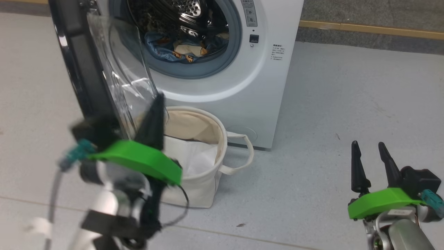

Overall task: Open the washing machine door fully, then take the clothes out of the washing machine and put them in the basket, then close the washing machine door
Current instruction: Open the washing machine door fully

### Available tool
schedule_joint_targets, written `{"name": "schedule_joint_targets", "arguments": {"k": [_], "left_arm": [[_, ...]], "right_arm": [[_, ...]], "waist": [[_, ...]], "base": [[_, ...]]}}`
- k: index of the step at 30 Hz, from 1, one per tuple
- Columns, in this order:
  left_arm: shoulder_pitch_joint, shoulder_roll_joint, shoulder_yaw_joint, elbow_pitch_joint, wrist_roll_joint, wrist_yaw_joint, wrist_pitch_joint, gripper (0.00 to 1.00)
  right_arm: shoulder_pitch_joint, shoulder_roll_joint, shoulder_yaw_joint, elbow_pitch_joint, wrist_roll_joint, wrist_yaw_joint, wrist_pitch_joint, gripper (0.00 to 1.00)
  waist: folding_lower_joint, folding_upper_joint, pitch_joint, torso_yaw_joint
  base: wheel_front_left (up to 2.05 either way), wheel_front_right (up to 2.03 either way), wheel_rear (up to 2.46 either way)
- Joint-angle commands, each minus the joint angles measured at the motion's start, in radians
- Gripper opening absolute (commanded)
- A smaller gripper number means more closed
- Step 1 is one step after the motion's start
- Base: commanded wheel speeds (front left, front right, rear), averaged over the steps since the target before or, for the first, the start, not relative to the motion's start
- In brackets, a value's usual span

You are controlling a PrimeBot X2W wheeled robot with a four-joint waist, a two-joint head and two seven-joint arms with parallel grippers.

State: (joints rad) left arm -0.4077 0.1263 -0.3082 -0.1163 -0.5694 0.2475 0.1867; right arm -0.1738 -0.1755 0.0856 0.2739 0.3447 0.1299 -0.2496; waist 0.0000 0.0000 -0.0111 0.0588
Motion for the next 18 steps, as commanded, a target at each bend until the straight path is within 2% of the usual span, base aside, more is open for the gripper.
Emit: {"name": "schedule_joint_targets", "arguments": {"k": [1, 5, 11, 18], "left_arm": [[-0.008, 0.003, 0.025, 0.011, 0.011, 0.008, -0.026, 0.0], [0.006, -0.022, 0.027, 0.153, 0.011, 0.001, -0.118, 0.0], [-0.038, -0.016, 0.075, 0.338, 0.015, -0.014, -0.244, 0.0], [-0.082, 0.001, 0.108, 0.457, 0.007, -0.03, -0.301, 0.0]], "right_arm": [[-0.024, -0.009, 0.023, -0.032, -0.003, 0.001, -0.012, 1.0], [-0.034, -0.01, 0.03, -0.032, -0.004, 0.001, -0.012, 1.0], [-0.054, -0.011, 0.04, -0.042, -0.007, 0.001, -0.012, 1.0], [-0.061, -0.01, 0.049, -0.051, -0.011, 0.001, -0.012, 1.0]], "waist": [[0.0, 0.0, 0.004, 0.0], [0.0, 0.0, 0.021, 0.0], [0.0, 0.0, 0.053, 0.012], [0.0, 0.0, 0.074, 0.05]], "base": [[0.0, 0.0, 0.0], [0.0, 0.0, 0.0], [0.0, 0.0, 0.0], [0.0, 0.0, 0.0]]}}
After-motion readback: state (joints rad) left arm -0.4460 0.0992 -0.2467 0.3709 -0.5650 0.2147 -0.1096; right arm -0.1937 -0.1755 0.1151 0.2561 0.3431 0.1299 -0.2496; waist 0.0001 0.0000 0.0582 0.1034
